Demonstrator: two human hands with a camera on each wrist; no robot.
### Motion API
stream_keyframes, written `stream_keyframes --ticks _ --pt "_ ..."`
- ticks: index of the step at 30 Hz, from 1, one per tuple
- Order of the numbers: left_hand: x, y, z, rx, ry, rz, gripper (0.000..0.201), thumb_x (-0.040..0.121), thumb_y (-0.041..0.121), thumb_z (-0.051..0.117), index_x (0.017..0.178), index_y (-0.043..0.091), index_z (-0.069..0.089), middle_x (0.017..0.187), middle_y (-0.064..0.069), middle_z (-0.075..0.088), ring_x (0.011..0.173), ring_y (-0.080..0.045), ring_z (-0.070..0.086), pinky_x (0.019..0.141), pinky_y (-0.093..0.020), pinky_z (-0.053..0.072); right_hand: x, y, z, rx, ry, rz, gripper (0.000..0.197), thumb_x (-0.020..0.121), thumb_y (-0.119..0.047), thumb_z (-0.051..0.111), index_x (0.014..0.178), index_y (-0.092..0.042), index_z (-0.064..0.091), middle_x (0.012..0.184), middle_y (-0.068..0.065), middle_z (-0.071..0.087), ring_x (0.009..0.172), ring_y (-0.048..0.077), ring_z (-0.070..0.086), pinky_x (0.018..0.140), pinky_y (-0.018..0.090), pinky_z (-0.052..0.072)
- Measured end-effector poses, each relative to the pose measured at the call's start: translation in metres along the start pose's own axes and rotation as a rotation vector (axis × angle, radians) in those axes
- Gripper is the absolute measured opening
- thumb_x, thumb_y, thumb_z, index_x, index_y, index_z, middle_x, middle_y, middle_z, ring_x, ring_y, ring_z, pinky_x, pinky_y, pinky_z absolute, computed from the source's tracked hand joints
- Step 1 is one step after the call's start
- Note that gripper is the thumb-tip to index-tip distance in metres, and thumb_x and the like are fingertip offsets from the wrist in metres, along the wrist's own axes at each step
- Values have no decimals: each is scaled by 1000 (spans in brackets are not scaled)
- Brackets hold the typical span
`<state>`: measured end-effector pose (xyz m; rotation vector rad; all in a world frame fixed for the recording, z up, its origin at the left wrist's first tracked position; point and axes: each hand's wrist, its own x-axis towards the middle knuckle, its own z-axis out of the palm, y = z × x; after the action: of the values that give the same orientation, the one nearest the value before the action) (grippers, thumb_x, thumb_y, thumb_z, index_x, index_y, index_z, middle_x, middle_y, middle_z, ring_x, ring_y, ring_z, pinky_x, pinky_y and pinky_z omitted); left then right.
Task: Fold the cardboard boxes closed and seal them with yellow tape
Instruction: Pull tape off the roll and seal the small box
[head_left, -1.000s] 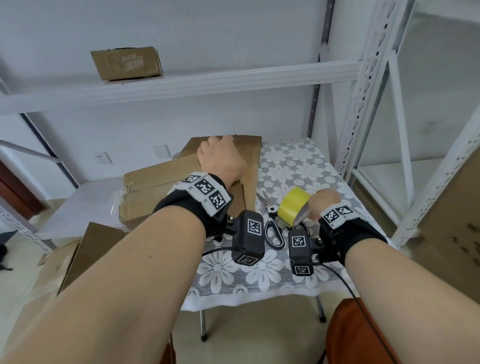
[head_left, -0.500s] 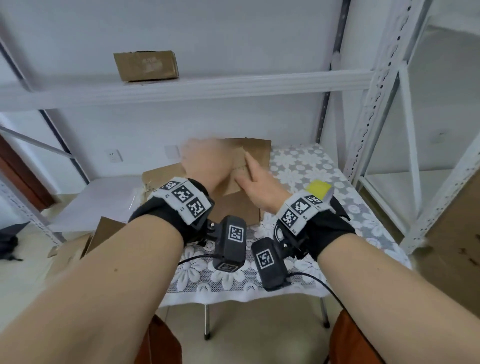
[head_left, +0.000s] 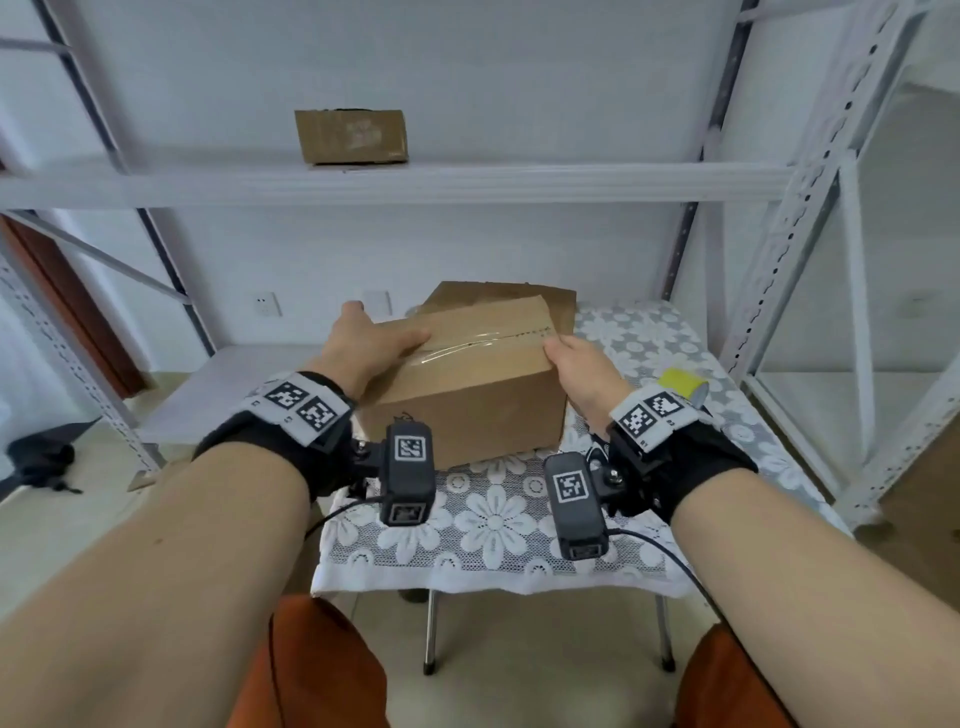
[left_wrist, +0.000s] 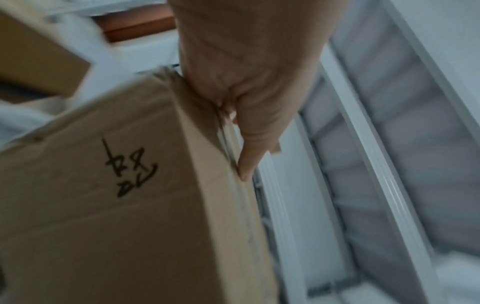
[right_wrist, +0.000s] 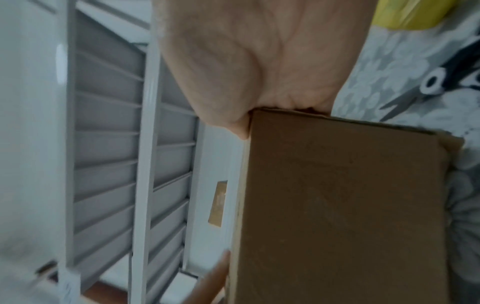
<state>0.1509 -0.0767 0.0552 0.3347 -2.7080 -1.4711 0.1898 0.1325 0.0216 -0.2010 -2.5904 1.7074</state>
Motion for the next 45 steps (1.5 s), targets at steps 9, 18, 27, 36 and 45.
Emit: stream_keyframes --ticks 9,18,27,36,45 --pt "-21 -13 -15 -789 -323 -252 35 87 41 69 105 12 64 78 -11 73 65 -28 71 53 -43 59 1 -1 -12 111 -42 -20 84 77 -77 36 139 -21 44 139 2 51 127 24 48 107 50 36" --pt "-29 15 2 -708 -135 36 46 89 62 49 89 18 61 116 2 60 106 -20 60 96 -47 49 3 -14 -27 531 145 165 78 78 -71 54 140 -26 39 137 -6 46 123 20 46 107 48 35" --pt "-29 1 21 -1039 -242 -346 83 85 81 28 132 18 54 110 -10 67 113 -38 61 97 -53 46 5 20 -17 641 311 109 30 50 -46 62 76 -30 62 95 -1 57 97 25 54 92 46 43" --pt "-26 -17 33 -978 -313 -244 69 70 47 78 128 14 59 109 -14 73 94 -34 71 82 -55 56 -2 29 -15 750 299 -33 25 89 -11 54 111 -11 65 94 1 69 80 13 65 60 21 49" --pt "-20 -16 28 -857 -133 -18 129 45 50 93 149 32 18 133 -4 51 111 -25 60 85 -50 56 5 42 -13 743 288 7 35 94 -5 54 129 -1 56 120 11 66 111 23 63 102 37 47"
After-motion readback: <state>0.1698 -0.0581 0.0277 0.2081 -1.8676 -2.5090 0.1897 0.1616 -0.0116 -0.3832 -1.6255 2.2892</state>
